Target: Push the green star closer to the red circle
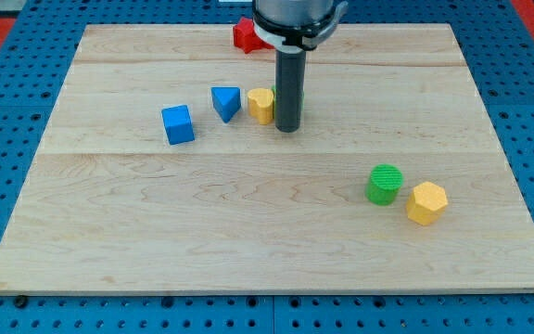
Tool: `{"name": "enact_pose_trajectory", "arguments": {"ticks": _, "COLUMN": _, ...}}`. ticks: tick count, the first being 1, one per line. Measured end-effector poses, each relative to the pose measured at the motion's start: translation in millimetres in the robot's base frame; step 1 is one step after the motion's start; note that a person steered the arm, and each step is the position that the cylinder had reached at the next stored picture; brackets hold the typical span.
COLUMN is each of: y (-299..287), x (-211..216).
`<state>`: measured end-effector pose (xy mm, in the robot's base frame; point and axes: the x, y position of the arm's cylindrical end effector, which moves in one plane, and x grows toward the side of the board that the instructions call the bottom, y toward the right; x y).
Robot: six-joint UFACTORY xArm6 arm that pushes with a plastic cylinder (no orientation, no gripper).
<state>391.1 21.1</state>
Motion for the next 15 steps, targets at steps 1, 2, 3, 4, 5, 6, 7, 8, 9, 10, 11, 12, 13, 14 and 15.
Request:
{"name": "enact_pose_trajectory", "arguments": {"ticks": 1, "y": 3.5, "x": -31.4}}
{"name": "enact_pose_trajectory", "arguments": {"ticks": 2, "y": 3.5, "x": -57.3}}
{"name": "enact_pose_trajectory", "arguments": {"ticks": 3, "y": 3.6, "x": -71.6}}
{"name": "enact_pose_trajectory", "arguments": {"ticks": 4, "y": 3.6, "x": -85.5}}
{"name": "enact_pose_trajectory", "arguments": {"ticks": 5, "y": 3.6, "x": -95.5}}
{"name": "enact_pose_trajectory", "arguments": {"ticks": 6, "y": 3.6, "x": -100.8}}
{"name": "enact_pose_trajectory", "arguments": {"ticks": 7, "y": 3.9, "x": -101.0}}
{"name": "enact_pose_trajectory", "arguments": {"ticks": 8, "y": 3.9, "x": -105.4}}
{"name": "enact_pose_trajectory", "arguments": {"ticks": 9, "y": 3.9, "x": -111.9}}
{"name": "enact_pose_trajectory", "arguments": {"ticks": 10, "y": 3.9, "x": -112.1}}
{"name": "enact_pose_trajectory", "arguments": {"ticks": 11, "y": 24.1, "x": -107.8}}
{"name": "enact_pose_trajectory", "arguments": {"ticks": 12, "y": 43.3, "x": -109.4}}
{"name": "enact_pose_trajectory", "arguments": {"ticks": 13, "y": 49.7, "x": -114.2}}
{"name": "enact_pose_trajectory", "arguments": {"ticks": 14, "y": 50.1, "x": -133.1}}
{"name": "enact_pose_trajectory", "arguments": {"ticks": 15, "y": 50.1, "x": -135.8}}
